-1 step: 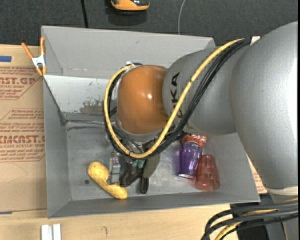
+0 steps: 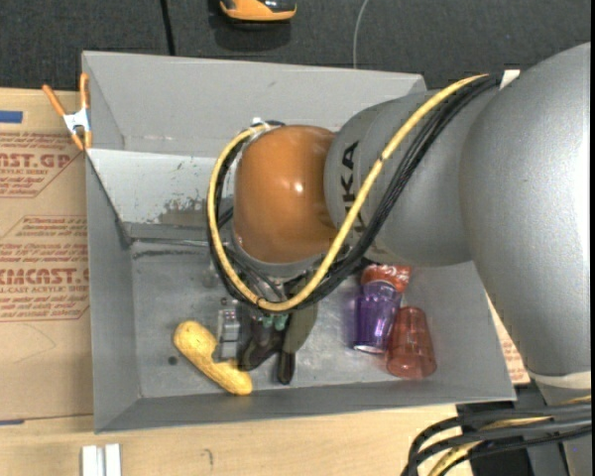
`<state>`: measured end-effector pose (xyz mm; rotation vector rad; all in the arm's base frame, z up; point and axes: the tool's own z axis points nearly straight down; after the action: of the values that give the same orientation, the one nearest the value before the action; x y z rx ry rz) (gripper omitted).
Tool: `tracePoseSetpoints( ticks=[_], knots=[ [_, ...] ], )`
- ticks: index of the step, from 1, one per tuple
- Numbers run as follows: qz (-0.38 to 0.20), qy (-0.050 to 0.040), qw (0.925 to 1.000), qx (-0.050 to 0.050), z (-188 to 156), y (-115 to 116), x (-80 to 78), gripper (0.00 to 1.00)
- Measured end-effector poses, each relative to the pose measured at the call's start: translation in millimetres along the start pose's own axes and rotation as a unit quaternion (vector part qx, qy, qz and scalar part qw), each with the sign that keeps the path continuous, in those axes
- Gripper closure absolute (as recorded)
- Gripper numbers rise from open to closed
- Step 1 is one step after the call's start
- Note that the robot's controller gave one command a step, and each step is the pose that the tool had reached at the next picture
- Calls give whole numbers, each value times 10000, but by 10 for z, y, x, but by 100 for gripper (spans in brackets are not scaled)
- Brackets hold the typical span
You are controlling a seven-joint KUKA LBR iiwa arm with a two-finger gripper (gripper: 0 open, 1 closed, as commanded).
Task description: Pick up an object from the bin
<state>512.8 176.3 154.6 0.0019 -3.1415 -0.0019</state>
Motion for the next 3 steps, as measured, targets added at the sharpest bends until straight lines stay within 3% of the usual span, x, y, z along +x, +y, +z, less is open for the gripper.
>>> tracePoseSetpoints(
  ticks=[1, 2, 3],
  knots=[
    [136, -36, 9999, -12, 476, -134, 115, 0],
    [778, -6, 9970, -3, 848, -148, -66, 100],
    [778, -6, 9970, -3, 848, -148, -66, 100]
  ],
)
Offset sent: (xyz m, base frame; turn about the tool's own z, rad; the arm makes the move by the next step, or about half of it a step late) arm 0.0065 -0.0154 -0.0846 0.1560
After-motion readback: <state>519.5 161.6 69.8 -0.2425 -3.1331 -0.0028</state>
